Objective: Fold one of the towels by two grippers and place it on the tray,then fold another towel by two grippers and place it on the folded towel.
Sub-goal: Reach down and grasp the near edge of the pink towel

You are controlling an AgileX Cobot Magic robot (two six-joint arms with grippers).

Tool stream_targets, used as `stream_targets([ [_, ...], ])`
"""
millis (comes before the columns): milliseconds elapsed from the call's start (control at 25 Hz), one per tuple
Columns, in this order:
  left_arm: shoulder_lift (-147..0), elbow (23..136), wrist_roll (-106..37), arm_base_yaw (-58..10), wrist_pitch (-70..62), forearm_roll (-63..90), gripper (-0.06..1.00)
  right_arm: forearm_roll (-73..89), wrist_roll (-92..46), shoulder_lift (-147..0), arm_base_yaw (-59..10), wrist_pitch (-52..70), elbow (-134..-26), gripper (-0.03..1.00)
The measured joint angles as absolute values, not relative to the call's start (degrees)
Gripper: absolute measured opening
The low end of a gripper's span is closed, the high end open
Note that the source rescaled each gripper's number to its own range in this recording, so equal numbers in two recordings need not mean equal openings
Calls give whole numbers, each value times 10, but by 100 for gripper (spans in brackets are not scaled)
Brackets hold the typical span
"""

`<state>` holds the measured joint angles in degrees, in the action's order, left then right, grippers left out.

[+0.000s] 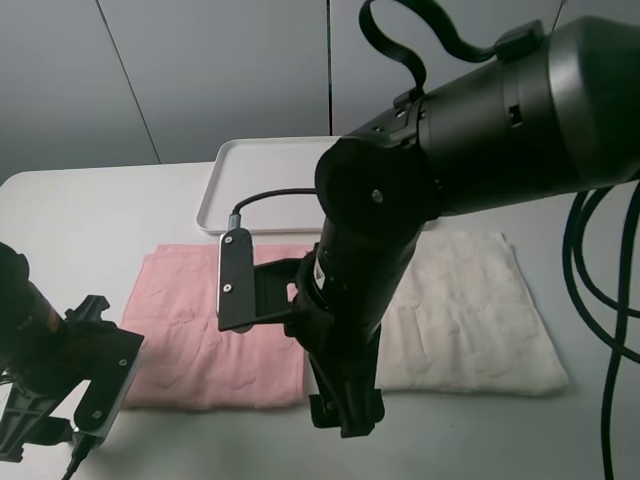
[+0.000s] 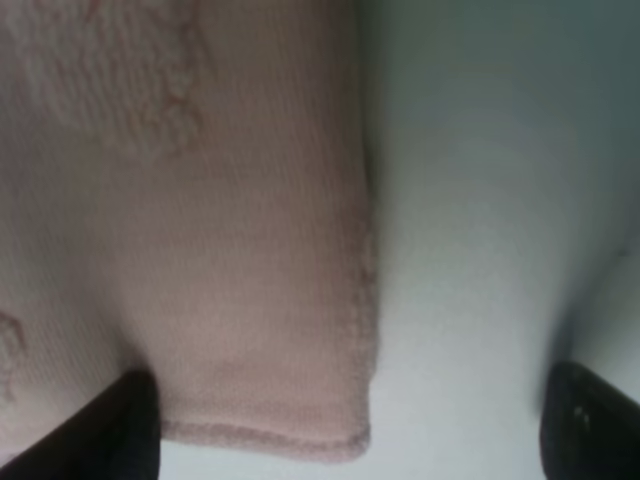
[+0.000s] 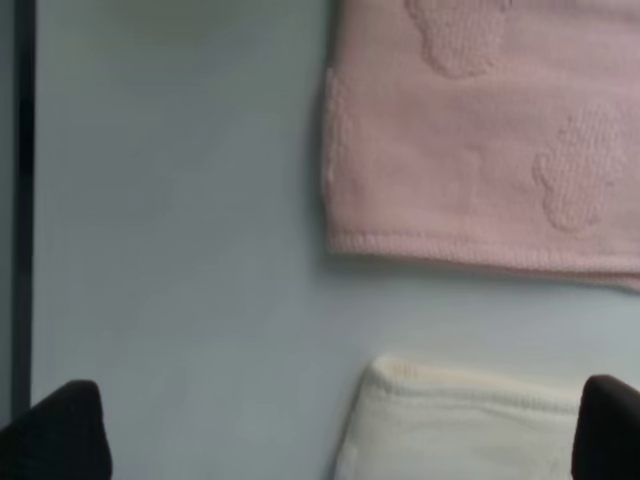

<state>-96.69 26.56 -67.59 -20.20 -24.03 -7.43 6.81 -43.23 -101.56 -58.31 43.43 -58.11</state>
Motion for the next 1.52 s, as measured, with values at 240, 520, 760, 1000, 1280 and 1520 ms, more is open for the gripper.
stream_targets([
  [240, -968, 267, -676, -202, -239, -73, 98, 68, -442, -1048, -626, 410, -583, 100],
  [520, -968, 267, -676, -202, -239, -73, 98, 64, -433, -1124, -640, 387, -611, 100],
  [760, -968, 267, -676, -202, -239, -73, 98, 49, -416, -1161, -640, 385, -641, 100],
  [1000, -969, 267, -676, -202, -239, -73, 98, 15, -389, -1189, -640, 391, -644, 100],
  [1280, -969, 267, -678, -202, -239, -70, 98, -24, -320, -1193, -640, 401, -648, 90],
  [1520, -969, 267, -681, -202, -239, -67, 98, -43, -309, -1195, -640, 386, -649, 23],
])
